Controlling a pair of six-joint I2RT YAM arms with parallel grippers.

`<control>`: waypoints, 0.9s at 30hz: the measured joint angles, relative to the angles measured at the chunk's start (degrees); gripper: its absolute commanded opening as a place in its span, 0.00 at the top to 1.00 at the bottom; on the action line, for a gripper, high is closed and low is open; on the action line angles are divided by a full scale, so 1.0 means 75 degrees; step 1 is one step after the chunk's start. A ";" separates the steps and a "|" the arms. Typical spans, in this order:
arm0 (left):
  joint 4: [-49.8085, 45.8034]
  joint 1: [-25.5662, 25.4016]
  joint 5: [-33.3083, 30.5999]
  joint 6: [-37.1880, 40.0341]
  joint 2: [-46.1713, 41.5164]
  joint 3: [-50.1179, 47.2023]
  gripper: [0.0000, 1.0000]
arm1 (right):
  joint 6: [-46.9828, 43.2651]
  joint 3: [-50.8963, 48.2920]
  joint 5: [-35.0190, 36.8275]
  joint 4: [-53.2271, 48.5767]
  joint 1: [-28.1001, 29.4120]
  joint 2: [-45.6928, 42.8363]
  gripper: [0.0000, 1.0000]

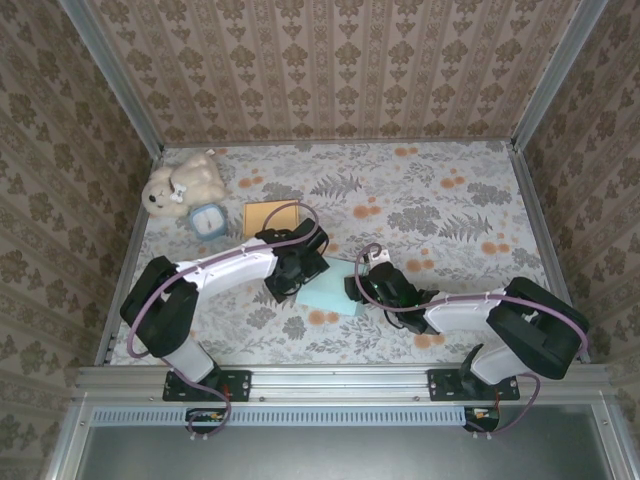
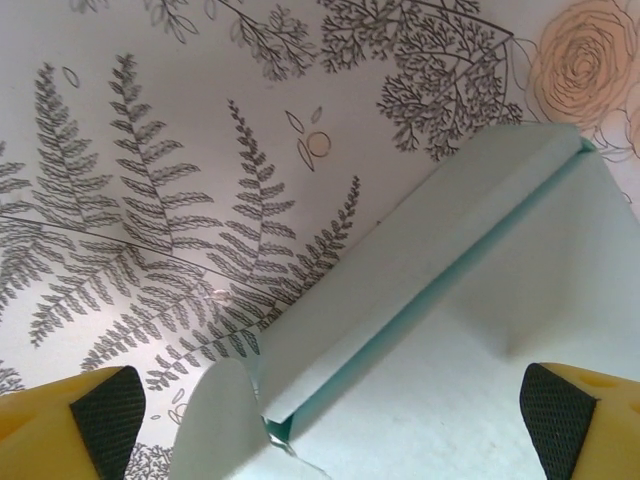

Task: Fold the paper box

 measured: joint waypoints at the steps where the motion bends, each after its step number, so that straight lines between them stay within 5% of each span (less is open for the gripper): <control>1: 0.0032 -0.0020 -0.0003 0.0000 0.0000 0.0000 0.00 | 0.0000 -0.0003 0.0000 0.0006 0.0000 0.0012 0.33; 27: 0.0702 -0.0017 0.0236 -0.0248 0.0090 -0.0405 0.00 | 0.0003 -0.0064 -0.0003 0.0172 0.0000 0.0061 0.33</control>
